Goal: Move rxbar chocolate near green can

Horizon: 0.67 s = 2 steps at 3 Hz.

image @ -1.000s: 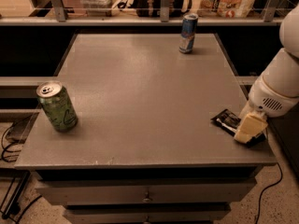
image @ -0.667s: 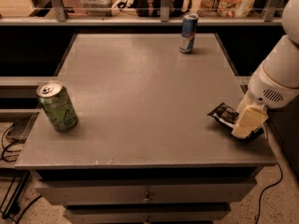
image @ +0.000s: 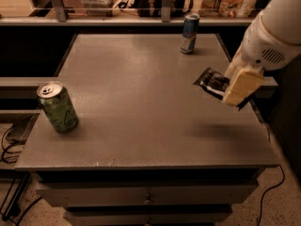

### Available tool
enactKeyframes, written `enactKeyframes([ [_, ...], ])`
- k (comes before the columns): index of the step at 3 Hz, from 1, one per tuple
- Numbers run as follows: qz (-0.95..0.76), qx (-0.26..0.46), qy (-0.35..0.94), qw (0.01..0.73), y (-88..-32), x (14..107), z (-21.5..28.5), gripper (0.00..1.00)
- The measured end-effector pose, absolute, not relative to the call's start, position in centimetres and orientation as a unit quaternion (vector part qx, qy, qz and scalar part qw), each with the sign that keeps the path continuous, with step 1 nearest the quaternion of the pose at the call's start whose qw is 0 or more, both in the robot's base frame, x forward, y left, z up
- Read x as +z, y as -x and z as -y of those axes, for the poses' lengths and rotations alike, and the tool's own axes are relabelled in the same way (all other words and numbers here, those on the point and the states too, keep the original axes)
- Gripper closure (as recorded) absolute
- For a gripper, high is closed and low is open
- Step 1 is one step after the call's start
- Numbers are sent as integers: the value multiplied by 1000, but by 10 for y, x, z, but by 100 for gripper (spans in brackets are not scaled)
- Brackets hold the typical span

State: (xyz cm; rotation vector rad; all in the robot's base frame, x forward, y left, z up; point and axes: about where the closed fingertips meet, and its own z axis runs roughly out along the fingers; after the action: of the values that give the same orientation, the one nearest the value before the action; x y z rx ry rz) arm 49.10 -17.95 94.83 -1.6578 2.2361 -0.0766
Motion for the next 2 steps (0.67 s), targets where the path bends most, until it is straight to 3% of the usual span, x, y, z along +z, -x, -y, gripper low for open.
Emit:
enactKeyframes([
  [2, -782, -18, 599, 173, -489, 945, 170, 100],
])
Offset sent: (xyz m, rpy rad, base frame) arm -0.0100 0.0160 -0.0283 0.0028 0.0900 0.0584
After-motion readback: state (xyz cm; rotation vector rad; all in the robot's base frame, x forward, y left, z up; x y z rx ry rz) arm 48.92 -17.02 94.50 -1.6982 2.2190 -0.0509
